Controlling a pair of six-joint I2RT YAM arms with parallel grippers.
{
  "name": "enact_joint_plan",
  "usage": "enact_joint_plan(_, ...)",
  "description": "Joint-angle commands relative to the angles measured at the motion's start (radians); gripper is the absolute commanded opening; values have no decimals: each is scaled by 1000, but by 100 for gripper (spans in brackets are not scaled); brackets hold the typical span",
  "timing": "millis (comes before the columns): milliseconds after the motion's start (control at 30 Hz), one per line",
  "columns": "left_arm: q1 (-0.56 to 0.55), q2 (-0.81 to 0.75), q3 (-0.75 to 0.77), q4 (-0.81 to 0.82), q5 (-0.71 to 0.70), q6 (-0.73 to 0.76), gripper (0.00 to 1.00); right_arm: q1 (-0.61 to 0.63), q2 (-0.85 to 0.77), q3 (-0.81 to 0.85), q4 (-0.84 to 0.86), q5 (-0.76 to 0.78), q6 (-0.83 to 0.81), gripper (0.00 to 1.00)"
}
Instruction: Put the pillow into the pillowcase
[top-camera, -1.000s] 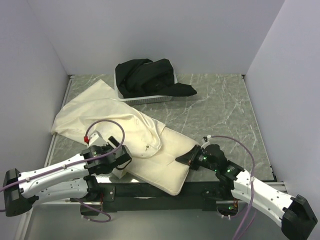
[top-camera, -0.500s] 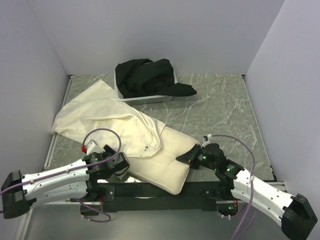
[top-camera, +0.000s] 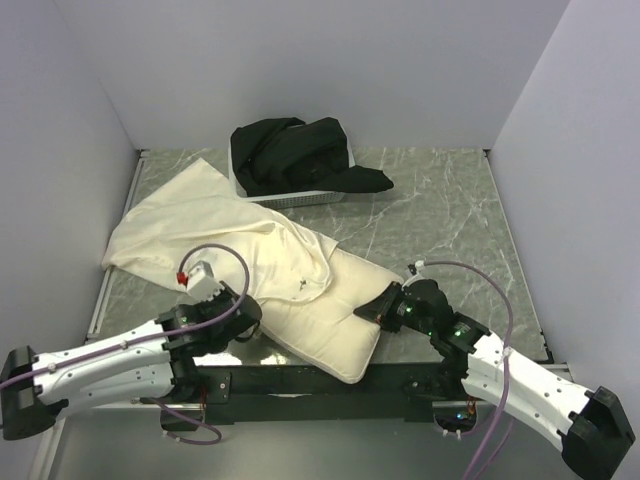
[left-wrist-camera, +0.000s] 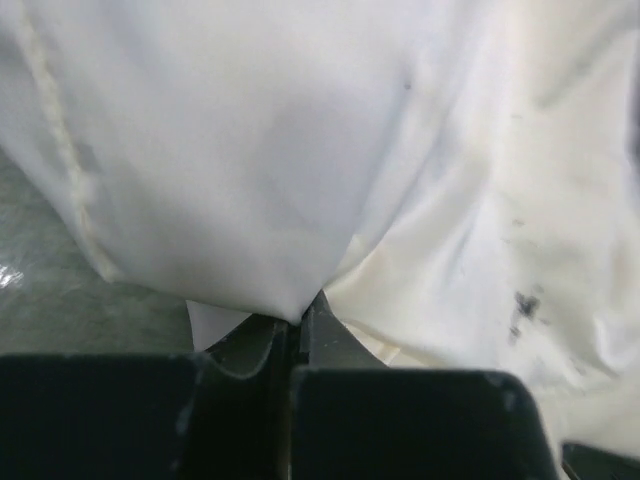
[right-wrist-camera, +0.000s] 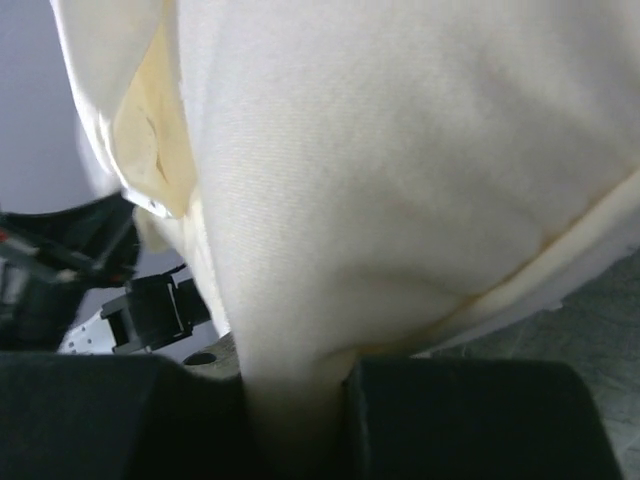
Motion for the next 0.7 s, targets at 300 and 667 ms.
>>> enact_joint_plan(300, -49, 297, 936, -93, 89, 741, 1, 122, 130, 223, 162, -248, 6, 29)
enact_joint_plan(667, 187, 497, 1003, -42, 267, 741, 1, 136, 49, 337, -25, -401, -246, 91)
